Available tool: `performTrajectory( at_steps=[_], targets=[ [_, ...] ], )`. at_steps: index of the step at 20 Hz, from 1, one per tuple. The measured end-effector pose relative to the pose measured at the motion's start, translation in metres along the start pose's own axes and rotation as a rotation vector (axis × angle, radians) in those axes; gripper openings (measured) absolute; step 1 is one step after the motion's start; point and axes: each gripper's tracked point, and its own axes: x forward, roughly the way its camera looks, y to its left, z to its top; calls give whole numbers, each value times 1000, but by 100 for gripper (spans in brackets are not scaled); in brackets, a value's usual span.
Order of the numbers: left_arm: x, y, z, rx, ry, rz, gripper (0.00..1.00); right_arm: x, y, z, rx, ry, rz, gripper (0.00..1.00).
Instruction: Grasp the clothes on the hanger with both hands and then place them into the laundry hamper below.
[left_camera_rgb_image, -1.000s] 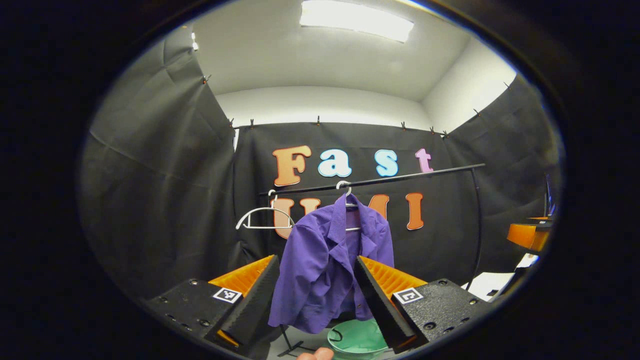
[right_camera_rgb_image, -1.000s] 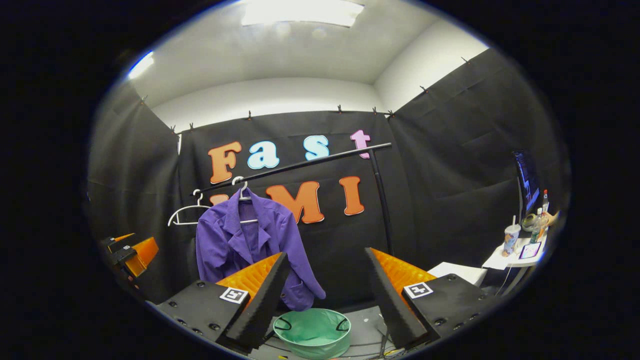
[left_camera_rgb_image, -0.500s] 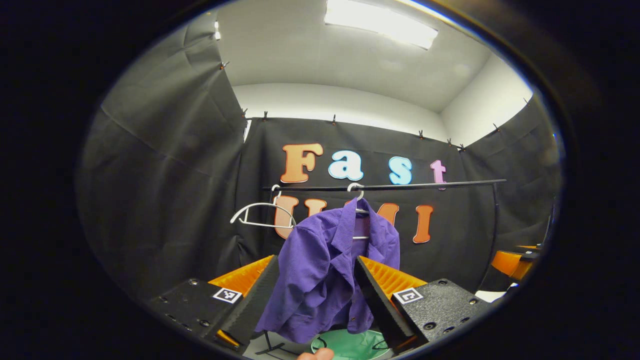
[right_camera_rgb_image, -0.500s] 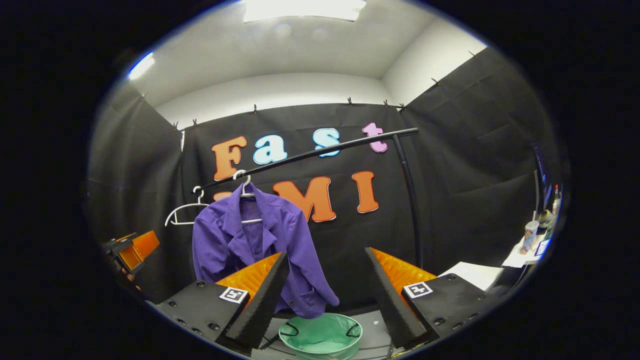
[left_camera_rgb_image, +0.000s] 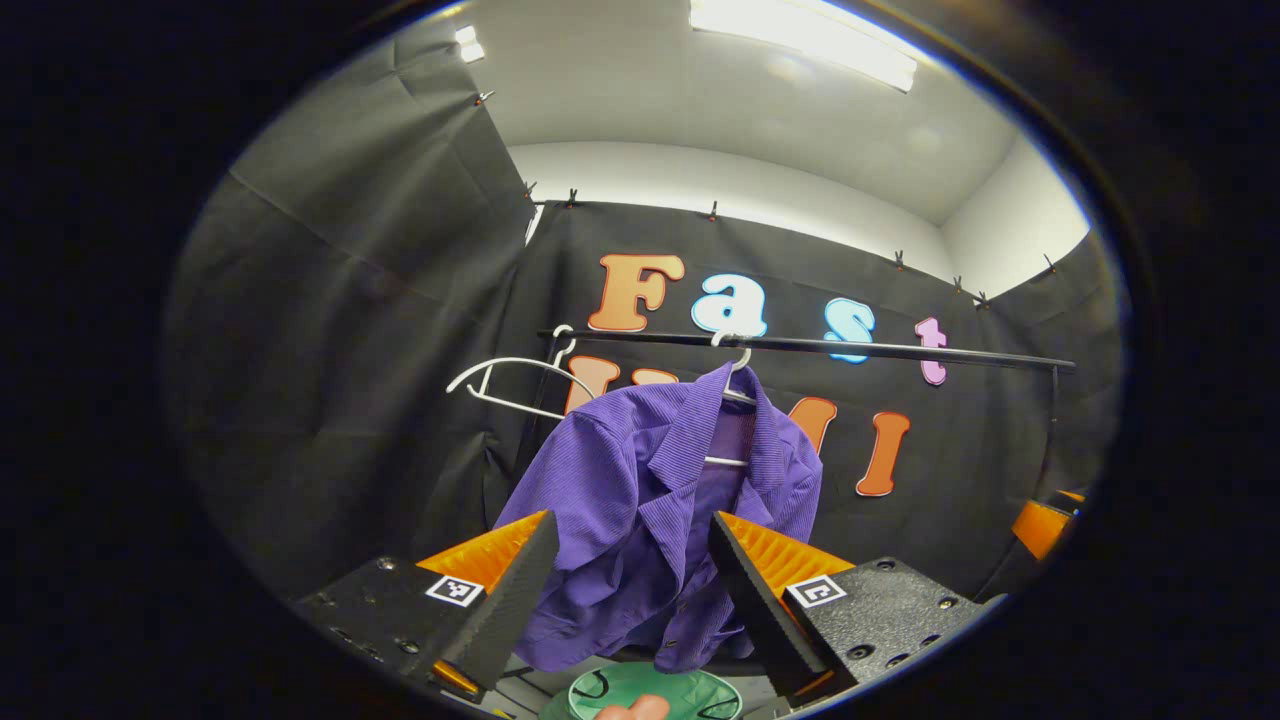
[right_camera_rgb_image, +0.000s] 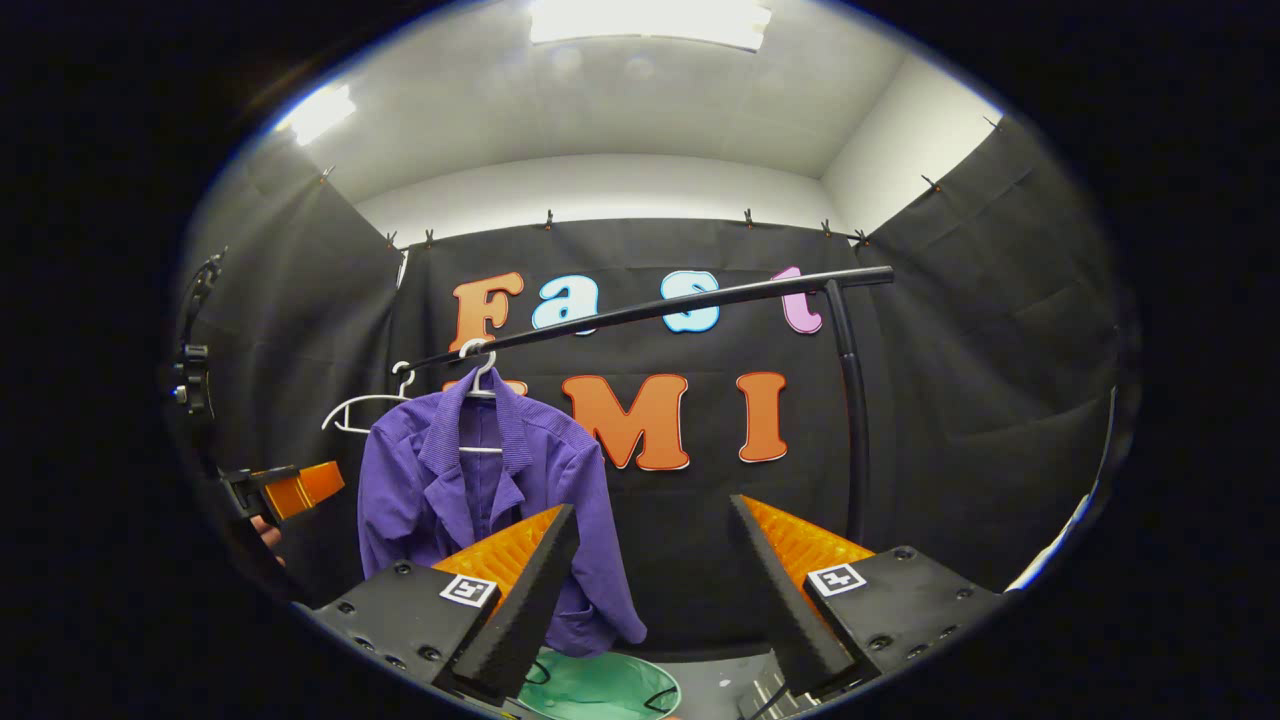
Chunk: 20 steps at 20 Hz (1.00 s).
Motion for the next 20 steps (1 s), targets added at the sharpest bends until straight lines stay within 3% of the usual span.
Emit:
performTrajectory(
  at_steps=[4, 5, 8, 11, 13, 14, 16, 17, 18, 20],
  targets=[
    [23, -13, -1, -14, 4, -49, 95, 8, 11, -4, -5, -36, -3, 98],
    [30, -12, -2, -8, 10, -55, 92, 11, 12, -8, 0, -31, -15, 98],
    [41, -11, -1, -2, 10, -72, 95, 17, 24, -24, 23, 6, -11, 98],
    [48, -2, -6, 13, 18, -64, 92, 23, 23, -25, 35, 7, -21, 97],
    [47, 5, -8, 21, 18, -47, 95, 30, 22, -31, 32, 16, -15, 98],
    [45, 7, -9, 19, 17, -40, 92, 33, 23, -33, 31, 23, -10, 98],
    [44, 12, -9, 20, 16, -27, 95, 36, 22, -37, 32, 33, -4, 98],
    [43, 14, -8, 23, 11, -19, 92, 36, 22, -37, 34, 32, 0, 98],
    [42, 17, -5, 28, 5, -8, 95, 37, 22, -38, 35, 30, 3, 98],
    [43, 21, -1, 38, -5, 10, 92, 41, 26, -39, 40, 32, 15, 98]
  ],
)
